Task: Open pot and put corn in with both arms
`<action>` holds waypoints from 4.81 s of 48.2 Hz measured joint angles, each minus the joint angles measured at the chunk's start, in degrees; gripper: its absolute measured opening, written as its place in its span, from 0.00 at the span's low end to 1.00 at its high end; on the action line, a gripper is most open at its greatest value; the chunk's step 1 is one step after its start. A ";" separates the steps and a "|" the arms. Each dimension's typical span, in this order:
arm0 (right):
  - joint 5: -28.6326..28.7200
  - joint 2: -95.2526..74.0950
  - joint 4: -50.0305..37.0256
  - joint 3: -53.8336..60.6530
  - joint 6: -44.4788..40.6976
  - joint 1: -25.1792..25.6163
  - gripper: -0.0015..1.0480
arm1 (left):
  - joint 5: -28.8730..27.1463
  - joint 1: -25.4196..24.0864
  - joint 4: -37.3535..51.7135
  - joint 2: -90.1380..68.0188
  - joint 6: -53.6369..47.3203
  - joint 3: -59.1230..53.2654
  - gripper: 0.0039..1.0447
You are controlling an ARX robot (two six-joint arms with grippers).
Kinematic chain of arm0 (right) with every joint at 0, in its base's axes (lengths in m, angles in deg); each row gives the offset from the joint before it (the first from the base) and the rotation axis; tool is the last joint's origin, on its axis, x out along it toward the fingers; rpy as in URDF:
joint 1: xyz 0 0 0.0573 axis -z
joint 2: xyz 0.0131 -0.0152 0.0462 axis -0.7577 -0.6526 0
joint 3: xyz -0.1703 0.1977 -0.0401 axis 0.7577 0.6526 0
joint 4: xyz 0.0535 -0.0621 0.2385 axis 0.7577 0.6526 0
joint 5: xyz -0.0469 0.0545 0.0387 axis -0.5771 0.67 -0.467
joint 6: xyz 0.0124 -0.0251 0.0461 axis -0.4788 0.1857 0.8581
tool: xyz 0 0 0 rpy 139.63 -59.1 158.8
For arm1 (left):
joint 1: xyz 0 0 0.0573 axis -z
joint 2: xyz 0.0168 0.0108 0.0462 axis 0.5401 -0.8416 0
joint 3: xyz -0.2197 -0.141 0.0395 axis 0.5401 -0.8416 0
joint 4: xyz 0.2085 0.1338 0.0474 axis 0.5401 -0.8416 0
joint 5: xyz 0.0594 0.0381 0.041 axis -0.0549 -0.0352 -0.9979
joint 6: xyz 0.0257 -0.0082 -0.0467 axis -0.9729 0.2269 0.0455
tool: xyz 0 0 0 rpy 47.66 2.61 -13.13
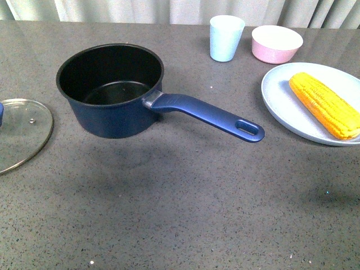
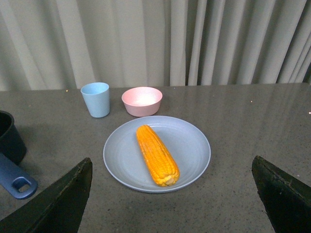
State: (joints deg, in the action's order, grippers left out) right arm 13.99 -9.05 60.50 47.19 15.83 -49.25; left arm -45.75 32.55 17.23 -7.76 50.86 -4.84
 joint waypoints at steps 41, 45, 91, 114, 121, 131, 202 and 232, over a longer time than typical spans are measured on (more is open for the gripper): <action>-0.04 0.02 0.00 0.00 0.00 0.00 0.91 | -0.02 0.04 -16.41 15.50 -0.04 0.00 0.01; -0.02 0.02 0.00 0.00 0.00 0.00 0.91 | -0.02 0.04 -16.41 15.50 -0.02 0.00 0.01; 6.67 -39.80 11.56 -16.15 3.65 8.85 0.91 | -0.02 0.04 -16.41 15.52 -0.15 0.00 0.92; 5.20 -87.86 -8.66 -39.74 -12.41 6.95 0.91 | -0.02 0.04 -16.41 15.52 -0.15 0.00 0.92; 4.44 -96.65 -8.33 -46.29 -13.79 4.44 0.91 | -0.02 0.04 -16.41 15.52 -0.15 0.00 0.92; 4.31 -107.73 -6.67 -56.24 -13.73 1.49 0.91 | -0.02 0.04 -16.41 15.52 -0.15 0.00 0.92; 14.53 -117.04 9.77 -89.26 -7.04 -27.61 0.10 | -0.02 0.04 -16.41 15.52 -0.15 0.00 0.92; 12.11 -130.49 15.80 -104.15 -6.88 -35.28 0.28 | -0.02 0.04 -16.41 15.52 -0.15 0.00 0.92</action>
State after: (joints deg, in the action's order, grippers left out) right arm 26.10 -139.53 76.31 -56.96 8.94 -84.52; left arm -45.77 32.59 0.81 7.75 50.71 -4.84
